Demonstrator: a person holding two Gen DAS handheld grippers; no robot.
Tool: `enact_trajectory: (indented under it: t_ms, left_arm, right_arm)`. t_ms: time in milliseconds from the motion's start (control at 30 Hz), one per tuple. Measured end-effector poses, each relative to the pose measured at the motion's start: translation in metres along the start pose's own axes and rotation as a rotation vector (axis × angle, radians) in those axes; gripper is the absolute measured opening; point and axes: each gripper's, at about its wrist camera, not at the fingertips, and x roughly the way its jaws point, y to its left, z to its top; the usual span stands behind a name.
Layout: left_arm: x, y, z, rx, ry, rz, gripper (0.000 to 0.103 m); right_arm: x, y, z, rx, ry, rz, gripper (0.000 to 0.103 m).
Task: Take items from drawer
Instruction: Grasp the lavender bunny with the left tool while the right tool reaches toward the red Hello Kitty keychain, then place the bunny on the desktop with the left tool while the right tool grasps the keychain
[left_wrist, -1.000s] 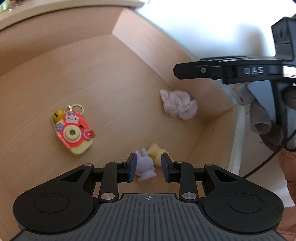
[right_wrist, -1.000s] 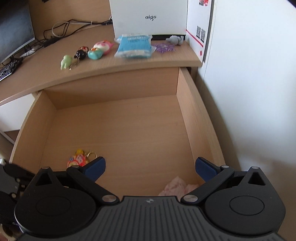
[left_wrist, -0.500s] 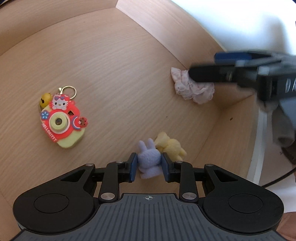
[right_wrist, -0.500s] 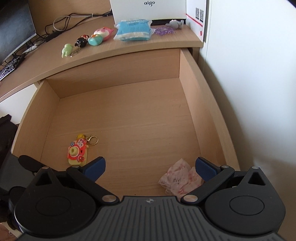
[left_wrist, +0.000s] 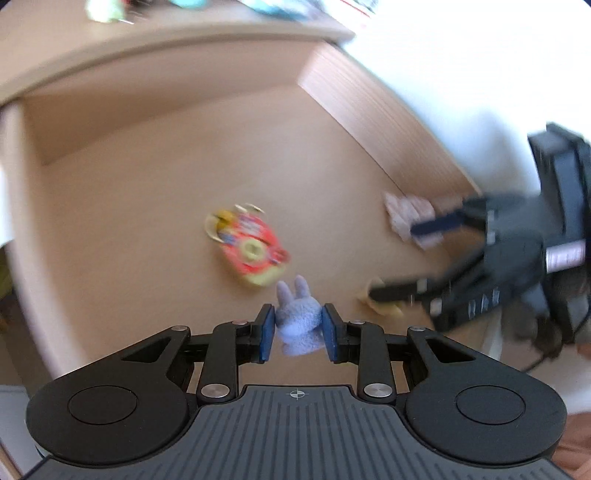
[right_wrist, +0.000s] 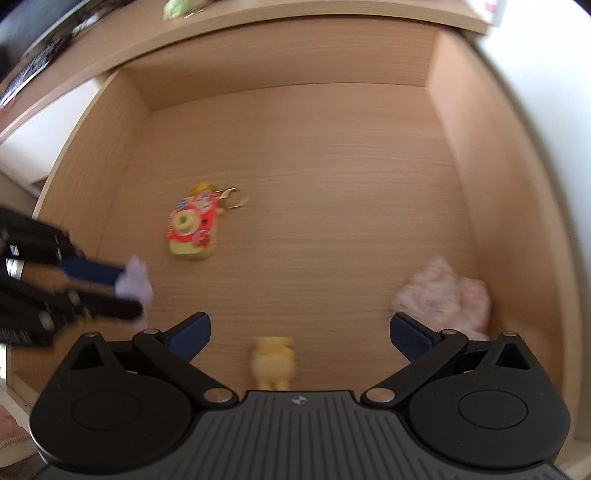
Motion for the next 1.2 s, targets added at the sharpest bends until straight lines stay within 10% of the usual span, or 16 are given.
enact_trajectory:
  t_ms: [567, 800, 833, 1200]
  left_arm:
    - [-0.045, 0.067, 0.018, -0.109, -0.170, 0.050, 0.031]
    - [-0.041, 0.064, 0.015, -0.111, -0.175, 0.030, 0.031]
    - [-0.043, 0.063, 0.014, -0.108, -0.175, 0.029, 0.031]
    - [-0.027, 0.036, 0.008, -0.055, -0.105, 0.016, 0.031]
  right_arm:
    - [0.059, 0.113, 0.051, -0.169, 0.015, -0.032, 0.091]
    - [0.078, 0.114, 0.065, -0.142, 0.018, -0.060, 0.064]
    - [0.077, 0.113, 0.066, -0.140, 0.009, -0.061, 0.049]
    - [0.003, 0.097, 0.030, -0.117, -0.090, 0.000, 0.047]
